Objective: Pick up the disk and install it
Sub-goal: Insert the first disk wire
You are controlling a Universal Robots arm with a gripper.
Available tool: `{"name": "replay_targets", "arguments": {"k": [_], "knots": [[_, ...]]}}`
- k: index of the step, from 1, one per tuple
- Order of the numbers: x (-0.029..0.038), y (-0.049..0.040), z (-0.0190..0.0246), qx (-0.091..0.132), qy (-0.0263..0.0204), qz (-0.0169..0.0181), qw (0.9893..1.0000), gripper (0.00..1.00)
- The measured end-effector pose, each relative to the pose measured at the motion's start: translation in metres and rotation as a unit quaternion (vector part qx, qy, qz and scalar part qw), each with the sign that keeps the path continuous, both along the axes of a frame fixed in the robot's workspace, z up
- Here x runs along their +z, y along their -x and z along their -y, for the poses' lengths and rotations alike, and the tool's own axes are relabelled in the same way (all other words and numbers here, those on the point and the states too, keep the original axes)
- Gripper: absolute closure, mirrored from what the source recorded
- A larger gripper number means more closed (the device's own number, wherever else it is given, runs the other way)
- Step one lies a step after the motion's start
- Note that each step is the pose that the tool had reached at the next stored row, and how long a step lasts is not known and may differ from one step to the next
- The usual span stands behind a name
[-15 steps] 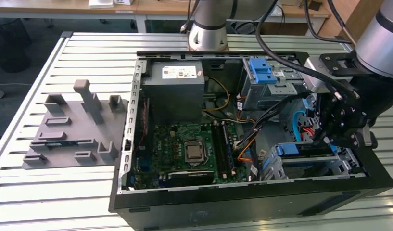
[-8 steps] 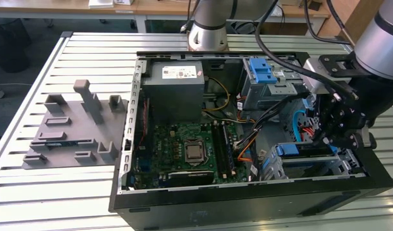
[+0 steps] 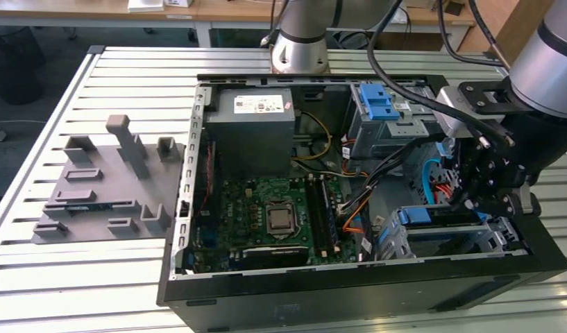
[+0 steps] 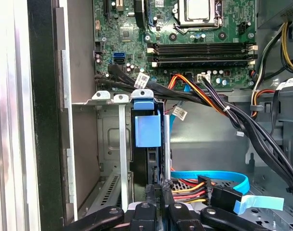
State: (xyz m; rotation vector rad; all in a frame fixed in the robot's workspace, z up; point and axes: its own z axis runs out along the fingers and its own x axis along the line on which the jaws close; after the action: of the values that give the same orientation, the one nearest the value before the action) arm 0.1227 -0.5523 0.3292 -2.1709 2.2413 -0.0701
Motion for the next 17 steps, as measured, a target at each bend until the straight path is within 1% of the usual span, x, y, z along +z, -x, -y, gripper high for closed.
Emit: {"name": "replay_targets", "arguments": {"k": [6,8,9,15,17], "knots": [[-0.0004,0.0,0.0,0.0,-0.0004,-0.0002,1.0,0.84],[0.0004,0.0,0.0,0.0,-0.0003,-0.0002,1.0,0.82],[0.0016,0.0,0.0,0.0,-0.0002,-0.0002,1.0,0.76],[0.0122,0.0,0.0,0.0,-0.0002,-0.001,1.0,0.76],[0.0137,-0.0001,0.0,0.0,-0.0002,-0.0016,1.0,0.76]]}}
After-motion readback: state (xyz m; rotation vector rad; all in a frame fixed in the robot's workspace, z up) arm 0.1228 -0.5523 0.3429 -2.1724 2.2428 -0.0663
